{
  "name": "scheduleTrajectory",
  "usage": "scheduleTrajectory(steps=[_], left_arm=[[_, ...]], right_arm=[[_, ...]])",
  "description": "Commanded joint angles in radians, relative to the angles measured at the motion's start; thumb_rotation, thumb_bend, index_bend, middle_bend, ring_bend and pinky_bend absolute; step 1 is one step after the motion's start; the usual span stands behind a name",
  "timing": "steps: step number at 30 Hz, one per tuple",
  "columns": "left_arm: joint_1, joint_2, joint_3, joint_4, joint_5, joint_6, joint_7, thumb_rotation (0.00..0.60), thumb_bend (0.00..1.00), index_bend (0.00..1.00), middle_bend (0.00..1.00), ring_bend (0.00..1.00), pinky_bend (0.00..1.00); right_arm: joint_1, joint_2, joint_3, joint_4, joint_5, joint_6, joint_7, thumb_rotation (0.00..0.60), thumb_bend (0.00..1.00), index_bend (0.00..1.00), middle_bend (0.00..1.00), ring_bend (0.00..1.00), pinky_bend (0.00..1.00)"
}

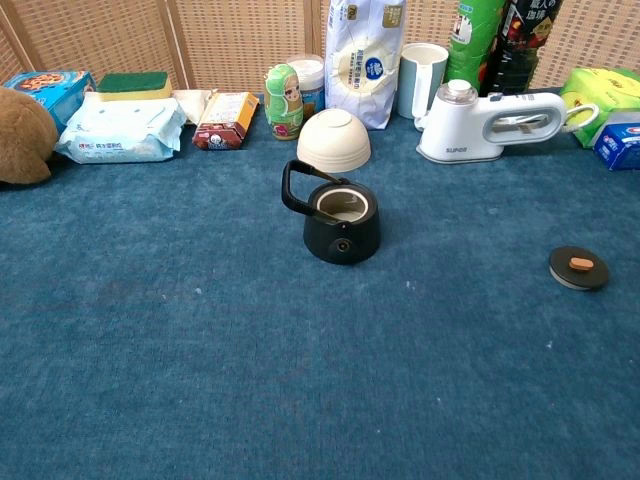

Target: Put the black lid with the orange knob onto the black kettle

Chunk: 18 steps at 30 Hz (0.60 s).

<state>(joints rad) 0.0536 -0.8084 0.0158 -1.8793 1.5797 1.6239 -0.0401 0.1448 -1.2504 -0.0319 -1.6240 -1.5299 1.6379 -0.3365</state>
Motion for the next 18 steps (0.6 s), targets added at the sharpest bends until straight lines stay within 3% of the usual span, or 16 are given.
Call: scheduleTrajectory(steps=[1,8,12,18], left_arm=[[0.002,0.001,0.001,0.0,0.002,0.004,-0.001,0.6,0.14,0.0,0.0,0.0,0.05],[0.006,0.005,0.001,-0.001,0.002,0.007,-0.017,0.6,0.14,0.0,0.0,0.0,0.05],[0.0,0.005,0.001,-0.006,-0.008,-0.011,-0.014,0.6,0.14,0.0,0.0,0.0,0.05],[-0.003,0.008,0.0,-0.014,-0.014,-0.019,-0.011,0.6,0.14,0.0,0.0,0.0,0.05]], right_arm=[[-0.004,0.0,0.01,-0.003,0.005,-0.012,0.013,0.336,0.0,0.09,0.01,0.0,0.0],[0.007,-0.003,0.012,-0.01,0.004,-0.079,0.038,0.352,0.0,0.09,0.01,0.0,0.0],[0.071,0.02,0.016,-0.056,0.026,-0.228,0.108,0.374,0.0,0.1,0.02,0.0,0.0],[0.156,0.012,0.051,-0.109,0.066,-0.372,0.058,0.444,0.06,0.17,0.02,0.0,0.0]])
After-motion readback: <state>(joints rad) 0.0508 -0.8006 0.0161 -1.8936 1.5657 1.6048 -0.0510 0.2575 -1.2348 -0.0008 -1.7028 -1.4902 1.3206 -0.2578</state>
